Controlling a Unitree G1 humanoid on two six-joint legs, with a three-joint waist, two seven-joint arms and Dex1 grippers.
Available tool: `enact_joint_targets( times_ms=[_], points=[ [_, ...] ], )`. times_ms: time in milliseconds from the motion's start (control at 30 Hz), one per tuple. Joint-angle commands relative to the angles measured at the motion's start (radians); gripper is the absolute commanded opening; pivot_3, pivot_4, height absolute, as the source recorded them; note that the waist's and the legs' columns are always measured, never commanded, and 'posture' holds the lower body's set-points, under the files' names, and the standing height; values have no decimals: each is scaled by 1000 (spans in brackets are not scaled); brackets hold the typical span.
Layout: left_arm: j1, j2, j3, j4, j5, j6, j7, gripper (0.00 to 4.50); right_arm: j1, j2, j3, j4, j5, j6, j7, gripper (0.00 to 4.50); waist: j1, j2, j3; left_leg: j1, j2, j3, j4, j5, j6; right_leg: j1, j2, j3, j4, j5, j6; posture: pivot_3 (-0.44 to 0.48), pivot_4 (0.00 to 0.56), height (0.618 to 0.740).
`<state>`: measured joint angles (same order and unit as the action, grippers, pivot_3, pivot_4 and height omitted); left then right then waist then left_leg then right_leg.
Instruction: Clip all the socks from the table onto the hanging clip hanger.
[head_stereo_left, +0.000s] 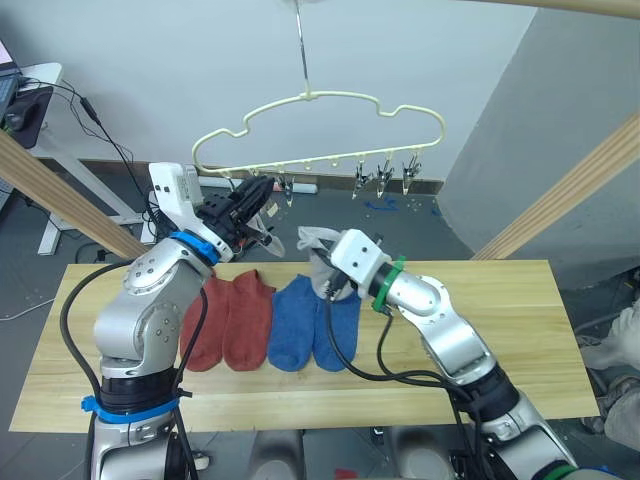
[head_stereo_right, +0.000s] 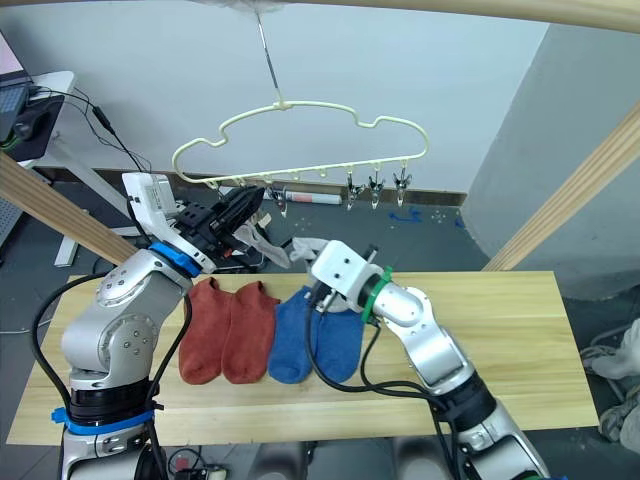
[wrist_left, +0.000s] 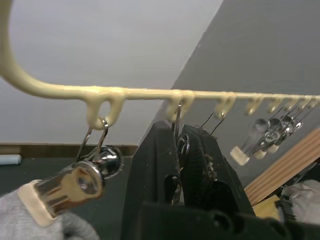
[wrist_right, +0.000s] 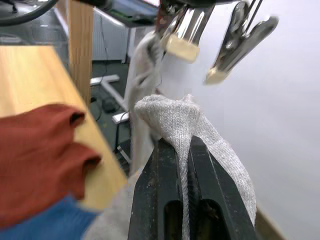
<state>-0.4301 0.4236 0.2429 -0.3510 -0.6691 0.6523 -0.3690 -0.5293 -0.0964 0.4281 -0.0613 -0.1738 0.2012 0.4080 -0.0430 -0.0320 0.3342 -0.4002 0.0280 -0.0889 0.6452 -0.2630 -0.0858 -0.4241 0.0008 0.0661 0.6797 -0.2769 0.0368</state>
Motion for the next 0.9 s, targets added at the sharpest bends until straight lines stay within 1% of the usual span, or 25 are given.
enact_joint_targets(
  times_ms=[33,200,500,900],
  points=[
    [-25,-5,35,-49,-63,47,41,142,-38,50,9,31,-23,-59,-47,0,1,0,0,0,0,0,0,0,0,0,0,0,0,0,0,-12,344,735],
    [-39,-17,43,-46,-94,77,77,142,-55,92,23,64,-31,-75,-58,0,3,0,0,0,0,0,0,0,0,0,-2,0,0,0,0,-16,340,735],
    [-36,-40,39,-52,-118,92,117,142,-58,135,14,76,-32,-92,-60,0,2,0,0,0,0,0,0,0,0,0,-2,-1,0,0,0,-18,338,735],
    [-13,-38,42,-67,-143,110,145,142,-75,161,-12,94,-30,-116,-85,0,3,0,0,0,0,-1,0,0,0,0,-3,-1,0,0,0,-8,338,735]
  ],
)
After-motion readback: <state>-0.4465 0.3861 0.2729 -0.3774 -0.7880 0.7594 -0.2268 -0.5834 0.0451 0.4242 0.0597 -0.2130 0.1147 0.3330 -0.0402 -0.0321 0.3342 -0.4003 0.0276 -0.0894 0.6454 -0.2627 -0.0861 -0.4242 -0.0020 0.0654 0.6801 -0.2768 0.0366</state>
